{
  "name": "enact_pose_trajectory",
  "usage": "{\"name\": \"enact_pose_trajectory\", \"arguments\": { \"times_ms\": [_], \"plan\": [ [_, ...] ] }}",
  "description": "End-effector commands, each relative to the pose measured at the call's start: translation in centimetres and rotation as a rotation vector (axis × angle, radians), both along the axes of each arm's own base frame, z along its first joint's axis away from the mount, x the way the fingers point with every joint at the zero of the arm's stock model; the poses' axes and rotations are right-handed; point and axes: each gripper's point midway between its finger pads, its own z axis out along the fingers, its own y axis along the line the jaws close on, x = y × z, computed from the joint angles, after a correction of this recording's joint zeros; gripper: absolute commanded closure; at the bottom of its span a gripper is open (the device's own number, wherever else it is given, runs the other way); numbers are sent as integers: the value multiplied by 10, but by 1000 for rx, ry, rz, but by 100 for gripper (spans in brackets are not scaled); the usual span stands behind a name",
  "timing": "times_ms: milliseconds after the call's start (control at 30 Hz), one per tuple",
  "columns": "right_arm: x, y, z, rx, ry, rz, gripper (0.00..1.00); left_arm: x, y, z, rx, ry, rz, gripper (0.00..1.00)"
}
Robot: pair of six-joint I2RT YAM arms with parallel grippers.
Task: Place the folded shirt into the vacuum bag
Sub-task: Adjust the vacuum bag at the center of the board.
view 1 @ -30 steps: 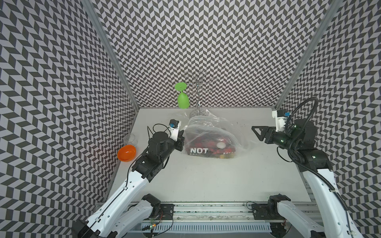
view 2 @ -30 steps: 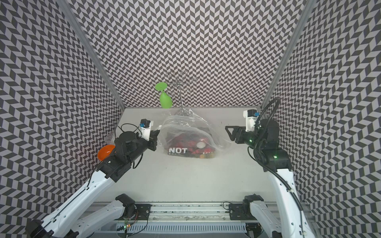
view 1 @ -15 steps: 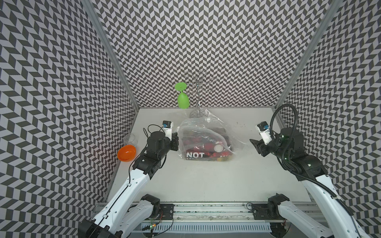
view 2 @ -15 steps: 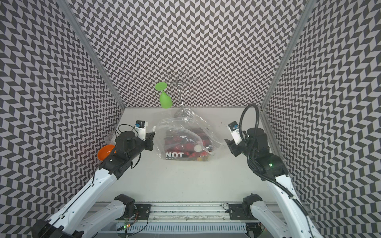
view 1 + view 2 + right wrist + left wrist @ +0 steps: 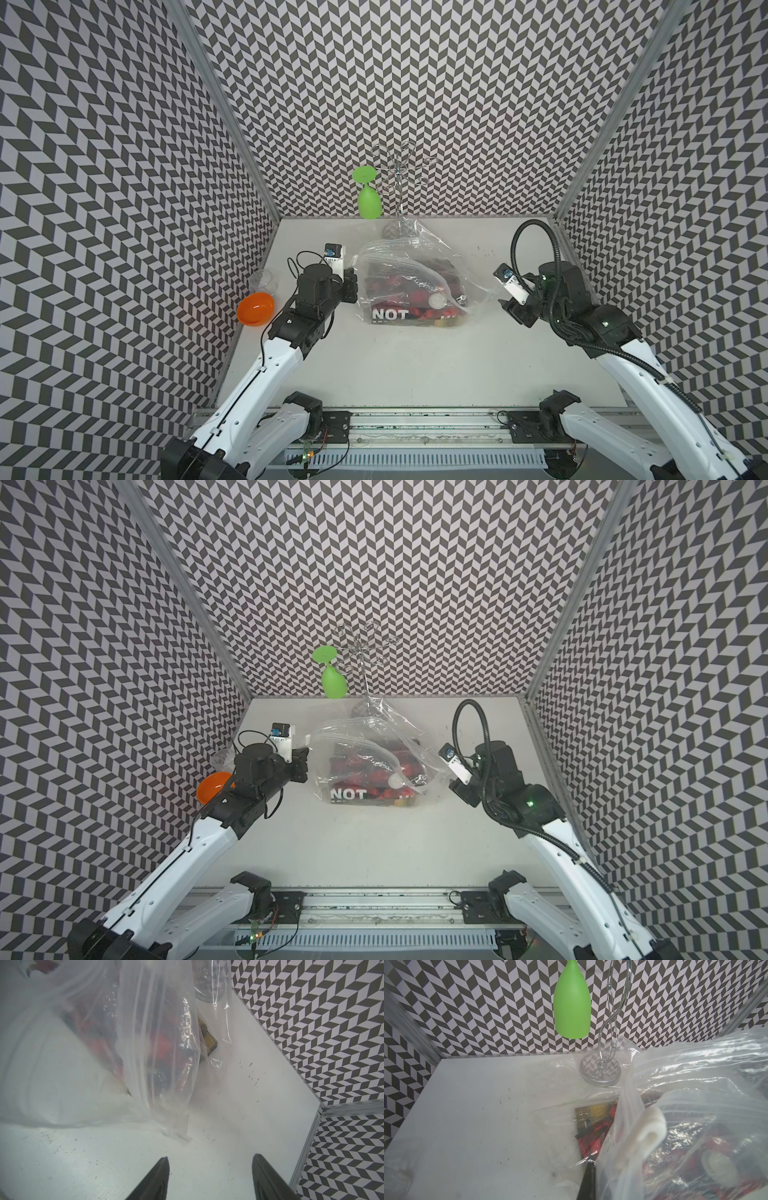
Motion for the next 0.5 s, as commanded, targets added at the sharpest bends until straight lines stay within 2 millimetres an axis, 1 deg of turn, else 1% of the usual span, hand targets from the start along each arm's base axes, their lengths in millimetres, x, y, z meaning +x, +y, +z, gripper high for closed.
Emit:
{"name": "enact_pose_trajectory", "arguments": {
  "times_ms": [0,67,133,200,333,467],
  "plan": [
    [11,18,-2,9,-65,98,36,-1,7,2,-7,-1,32,100],
    [15,21,-3,13,-71,109,38,-2,9,4,-3,-5,35,100],
    [14,30,4,48,-75,144,40,-3,9,6,0,-7,34,100],
    [11,37,11,84,-81,183,43,-4,8,6,-1,-8,29,100],
    [-1,53,19,155,-81,272,44,-5,8,8,-6,-11,26,100],
    [-6,57,24,181,-95,306,44,-5,9,8,1,-10,30,100]
  ]
}}
